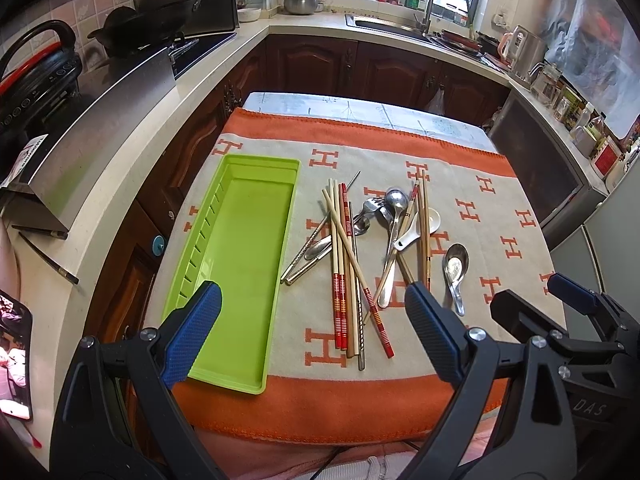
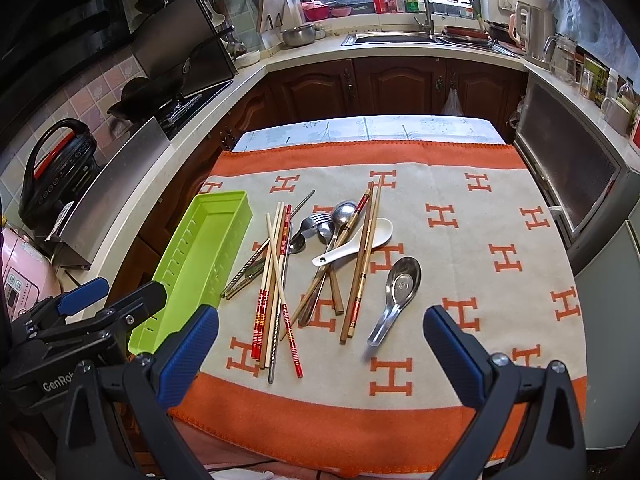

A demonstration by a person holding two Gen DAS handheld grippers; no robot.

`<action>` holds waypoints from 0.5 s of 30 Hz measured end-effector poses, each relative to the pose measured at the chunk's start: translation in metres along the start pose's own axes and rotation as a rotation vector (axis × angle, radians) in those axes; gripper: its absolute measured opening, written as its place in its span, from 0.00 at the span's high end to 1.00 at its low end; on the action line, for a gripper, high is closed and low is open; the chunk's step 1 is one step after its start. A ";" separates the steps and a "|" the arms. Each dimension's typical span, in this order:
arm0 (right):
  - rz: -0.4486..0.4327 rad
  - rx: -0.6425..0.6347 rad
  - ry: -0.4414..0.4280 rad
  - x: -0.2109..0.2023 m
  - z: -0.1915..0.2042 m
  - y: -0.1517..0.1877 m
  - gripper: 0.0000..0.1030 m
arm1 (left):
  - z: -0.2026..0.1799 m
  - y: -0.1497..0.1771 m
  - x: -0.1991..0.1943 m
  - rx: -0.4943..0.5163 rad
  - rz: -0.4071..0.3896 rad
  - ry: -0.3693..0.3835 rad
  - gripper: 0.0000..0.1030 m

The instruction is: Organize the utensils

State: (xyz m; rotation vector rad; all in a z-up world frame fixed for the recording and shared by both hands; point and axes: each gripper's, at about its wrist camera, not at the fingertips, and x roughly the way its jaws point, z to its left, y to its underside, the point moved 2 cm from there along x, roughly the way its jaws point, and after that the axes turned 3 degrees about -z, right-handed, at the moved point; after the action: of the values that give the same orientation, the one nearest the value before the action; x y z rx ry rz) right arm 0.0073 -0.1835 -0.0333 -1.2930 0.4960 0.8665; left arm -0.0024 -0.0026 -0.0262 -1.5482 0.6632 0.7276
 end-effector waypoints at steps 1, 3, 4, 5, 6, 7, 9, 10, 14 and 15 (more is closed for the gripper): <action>0.001 0.000 0.000 0.000 0.000 0.000 0.00 | 0.000 0.000 0.000 0.000 0.001 0.000 0.11; 0.003 0.001 -0.002 0.000 0.001 0.001 0.00 | 0.000 0.000 0.000 -0.002 0.002 0.002 0.11; 0.003 0.002 -0.002 0.001 0.000 0.001 0.00 | 0.000 0.000 0.000 -0.002 0.003 0.002 0.11; 0.006 0.003 -0.004 0.001 0.001 0.002 0.00 | 0.000 0.001 0.000 -0.003 0.004 0.002 0.11; 0.008 0.004 -0.005 0.002 0.001 0.002 0.00 | -0.001 0.003 0.001 -0.002 0.006 0.001 0.11; 0.011 0.005 -0.006 0.002 0.001 0.003 0.00 | -0.002 0.004 0.002 -0.002 0.008 0.000 0.11; 0.015 0.008 -0.008 0.002 0.000 0.003 0.00 | -0.004 0.007 0.002 -0.004 0.012 0.001 0.11; 0.014 0.007 -0.008 0.002 0.000 0.003 0.00 | -0.004 0.008 0.002 -0.004 0.013 0.002 0.11; 0.018 0.010 -0.009 0.002 -0.001 0.004 0.00 | -0.004 0.007 0.003 -0.005 0.016 0.003 0.11; 0.021 0.012 -0.011 0.003 -0.003 0.004 0.00 | -0.004 0.007 0.003 -0.005 0.016 0.003 0.11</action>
State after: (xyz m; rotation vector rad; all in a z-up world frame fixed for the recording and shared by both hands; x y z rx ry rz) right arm 0.0062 -0.1852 -0.0384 -1.2740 0.5059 0.8861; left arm -0.0059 -0.0071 -0.0328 -1.5508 0.6767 0.7395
